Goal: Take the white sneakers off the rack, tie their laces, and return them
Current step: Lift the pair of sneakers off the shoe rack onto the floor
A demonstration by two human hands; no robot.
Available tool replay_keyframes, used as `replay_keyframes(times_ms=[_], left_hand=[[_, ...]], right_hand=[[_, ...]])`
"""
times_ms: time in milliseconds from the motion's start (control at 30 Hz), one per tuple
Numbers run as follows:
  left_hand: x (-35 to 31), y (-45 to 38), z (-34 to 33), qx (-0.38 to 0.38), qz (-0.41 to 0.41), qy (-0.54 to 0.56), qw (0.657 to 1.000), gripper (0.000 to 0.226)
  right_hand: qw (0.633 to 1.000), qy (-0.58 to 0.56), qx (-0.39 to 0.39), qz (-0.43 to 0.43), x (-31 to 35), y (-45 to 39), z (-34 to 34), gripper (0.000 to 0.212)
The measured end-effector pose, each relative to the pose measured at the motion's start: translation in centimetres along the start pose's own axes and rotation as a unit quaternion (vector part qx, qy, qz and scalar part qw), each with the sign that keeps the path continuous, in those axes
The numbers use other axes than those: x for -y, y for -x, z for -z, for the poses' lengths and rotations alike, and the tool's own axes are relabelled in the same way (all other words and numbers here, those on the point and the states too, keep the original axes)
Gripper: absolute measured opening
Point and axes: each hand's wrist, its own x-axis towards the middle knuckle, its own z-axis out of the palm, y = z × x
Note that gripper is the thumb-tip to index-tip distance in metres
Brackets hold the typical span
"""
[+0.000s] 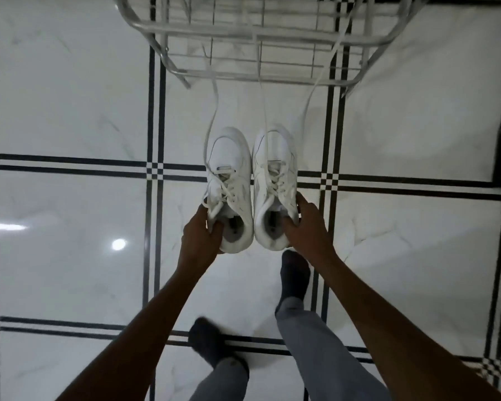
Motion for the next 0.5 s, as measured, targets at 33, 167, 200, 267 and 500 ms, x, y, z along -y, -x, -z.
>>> replay_keyframes(times_ms=[33,167,200,267,500], left_hand=[[1.5,-0.9,-0.8,0.011,0.002,-0.007,1.000,0.045],[7.8,-5.4,-4.9,0.033,0.030,-0.011,0.999,0.041],[10.0,-7.0,-6.2,0.031,0.032,-0.014,0.999,0.044],[13.6,-9.3,-8.4,0.044,0.027,-0.009,0.999,0.046],[21.3,-11.7,-12.7,0.078,0.018,0.021,0.997,0.063]], right_hand=[[1.000,0.007,0.005,-0.008,-1.3,-0.8,-1.1,0.048],[0.999,0.020,0.014,-0.038,-6.7,-4.8,-6.2,0.042],[0.999,0.028,0.015,-0.038,-8.3,-5.9,-7.6,0.042],[0.998,0.042,0.016,-0.047,-11.1,-7.5,-9.9,0.045],[0.995,0.047,0.013,-0.088,-17.1,-8.0,-13.5,0.046]])
